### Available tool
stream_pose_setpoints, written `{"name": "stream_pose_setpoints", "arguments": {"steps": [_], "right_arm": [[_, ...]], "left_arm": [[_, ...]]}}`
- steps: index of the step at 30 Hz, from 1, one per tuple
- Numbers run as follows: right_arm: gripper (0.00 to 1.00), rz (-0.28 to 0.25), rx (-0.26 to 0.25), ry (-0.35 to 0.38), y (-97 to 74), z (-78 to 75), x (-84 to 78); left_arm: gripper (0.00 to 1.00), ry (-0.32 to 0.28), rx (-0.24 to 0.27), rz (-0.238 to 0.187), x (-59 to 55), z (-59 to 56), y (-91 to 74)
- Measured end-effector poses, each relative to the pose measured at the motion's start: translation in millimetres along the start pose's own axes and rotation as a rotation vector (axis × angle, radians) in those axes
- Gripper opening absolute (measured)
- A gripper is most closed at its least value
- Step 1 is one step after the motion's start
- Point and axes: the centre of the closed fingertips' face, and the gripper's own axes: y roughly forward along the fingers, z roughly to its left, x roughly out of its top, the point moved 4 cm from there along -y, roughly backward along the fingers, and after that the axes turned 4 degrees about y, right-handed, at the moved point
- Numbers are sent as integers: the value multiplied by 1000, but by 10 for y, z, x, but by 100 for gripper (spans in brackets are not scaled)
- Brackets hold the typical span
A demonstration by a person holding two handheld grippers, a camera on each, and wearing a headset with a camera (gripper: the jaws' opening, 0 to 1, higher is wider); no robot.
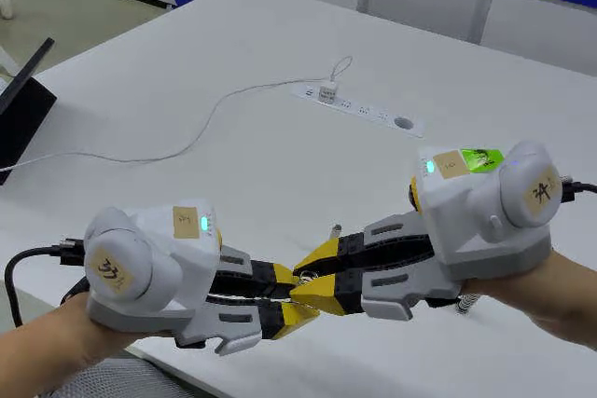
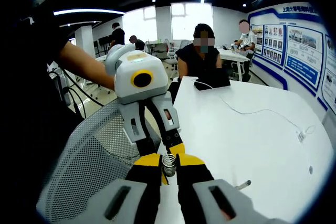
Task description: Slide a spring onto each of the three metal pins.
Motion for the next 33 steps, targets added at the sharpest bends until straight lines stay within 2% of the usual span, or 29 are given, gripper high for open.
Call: {"name": "stream_pose_setpoints", "arguments": {"steps": [3, 5, 8, 11, 16, 22, 27, 33], "right_arm": [[11, -1, -21, 15, -3, -15, 4], [11, -11, -35, 23, -15, -23, 35], [10, -11, -62, 14, -36, -61, 60], [11, -10, -73, 15, -50, -86, 74], [11, -11, -107, 15, -111, -167, 104], [11, -25, -142, 15, -226, -282, 161], [11, -26, -170, 9, -312, -401, 191], [11, -32, -212, 18, -400, -596, 214]], "left_arm": [[11, -13, 6, -2, 5, 8, 1], [11, -87, 1, -33, 33, 15, 4], [12, -67, 28, -39, 48, 64, -8], [14, -72, 35, -49, 65, 74, -8], [29, -65, 73, -43, 42, 138, -11], [38, -89, 96, -32, 8, 188, -22], [43, -129, 103, -53, 19, 216, -34], [52, -148, 124, -44, -12, 252, -39]]}}
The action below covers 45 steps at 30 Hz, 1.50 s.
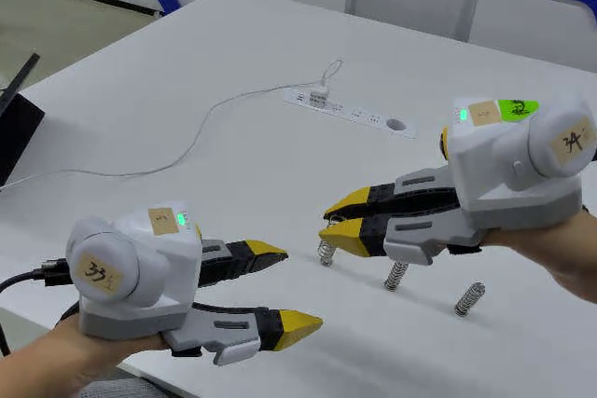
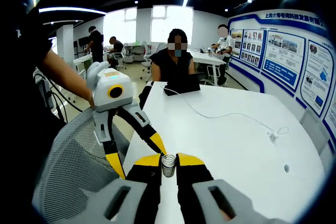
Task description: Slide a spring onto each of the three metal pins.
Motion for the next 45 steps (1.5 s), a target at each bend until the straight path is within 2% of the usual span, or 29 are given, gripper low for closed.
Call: {"name": "stream_pose_setpoints", "arguments": {"steps": [9, 14, 15, 20, 24, 29, 39, 45], "right_arm": [[11, -4, -87, 20, 56, -324, 9], [11, 20, -138, 33, 132, -502, -71], [11, 25, -157, 52, 150, -555, -104], [11, 34, -182, 110, 229, -673, -226], [11, 57, -186, 125, 294, -693, -319], [11, 63, -212, 171, 338, -751, -406], [11, 91, -220, 199, 441, -775, -550], [11, 110, -217, 198, 487, -771, -616]], "left_arm": [[63, -15, 39, 5, -16, 61, -10], [68, -21, 53, 20, -43, 84, -14], [70, -22, 59, 20, -43, 94, -16], [73, -39, 80, 14, -39, 133, -31], [77, -55, 98, 6, -36, 166, -42], [83, -58, 102, 17, -54, 165, -36], [94, -94, 151, 14, -63, 251, -64], [95, -102, 153, 24, -80, 257, -63]]}}
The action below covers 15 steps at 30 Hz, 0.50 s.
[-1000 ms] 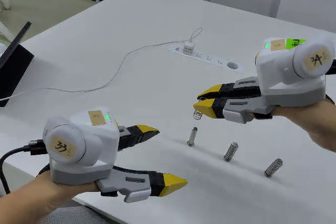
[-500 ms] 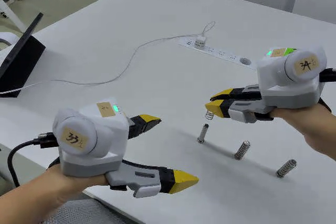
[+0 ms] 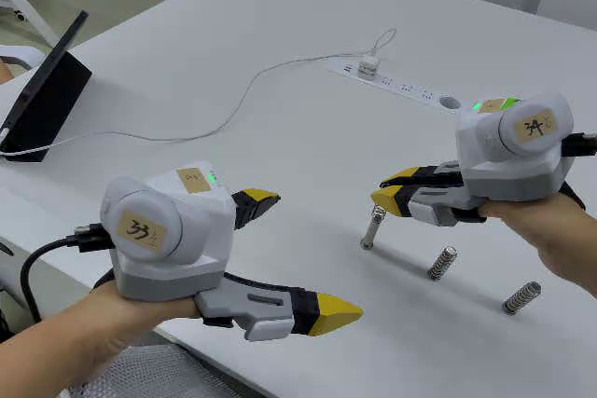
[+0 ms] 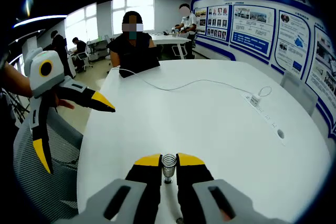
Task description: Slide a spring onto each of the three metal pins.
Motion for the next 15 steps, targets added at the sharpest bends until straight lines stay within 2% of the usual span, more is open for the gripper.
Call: {"name": "stream_pose_setpoints", "arguments": {"steps": [12, 15], "right_arm": [[11, 39, -2, 8, 127, -14, -157], [11, 62, 1, -16, 179, -6, -221]], "left_arm": [[100, -19, 16, 11, -15, 34, -4], [100, -23, 17, 16, -24, 34, -4]]}}
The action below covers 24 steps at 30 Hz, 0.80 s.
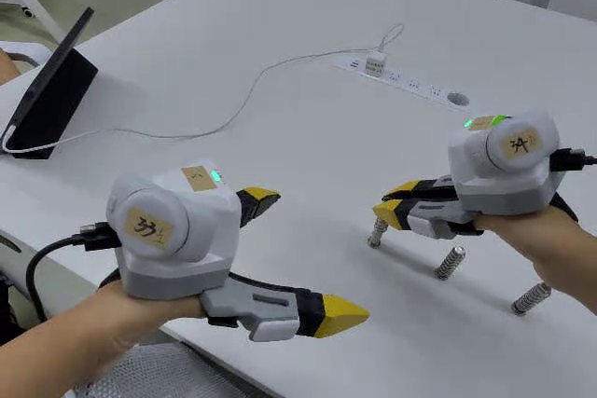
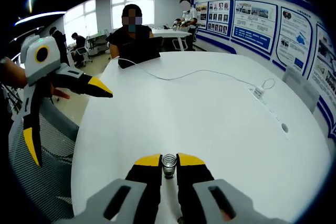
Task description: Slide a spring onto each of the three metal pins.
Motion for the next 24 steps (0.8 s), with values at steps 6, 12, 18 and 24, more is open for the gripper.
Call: {"name": "stream_pose_setpoints", "arguments": {"steps": [6, 12, 18, 24], "right_arm": [[11, 25, -2, -9, 78, 10, -81], [11, 47, -5, -14, 108, 15, -150], [12, 56, -3, -21, 122, 28, -168], [14, 49, 0, -23, 130, 40, -163]], "left_arm": [[100, -9, 0, 7, -11, 5, 2], [100, -16, 2, 12, -17, 11, 4], [100, -19, 3, 16, -21, 11, 10], [100, -23, 7, 20, -26, 15, 12]]}}
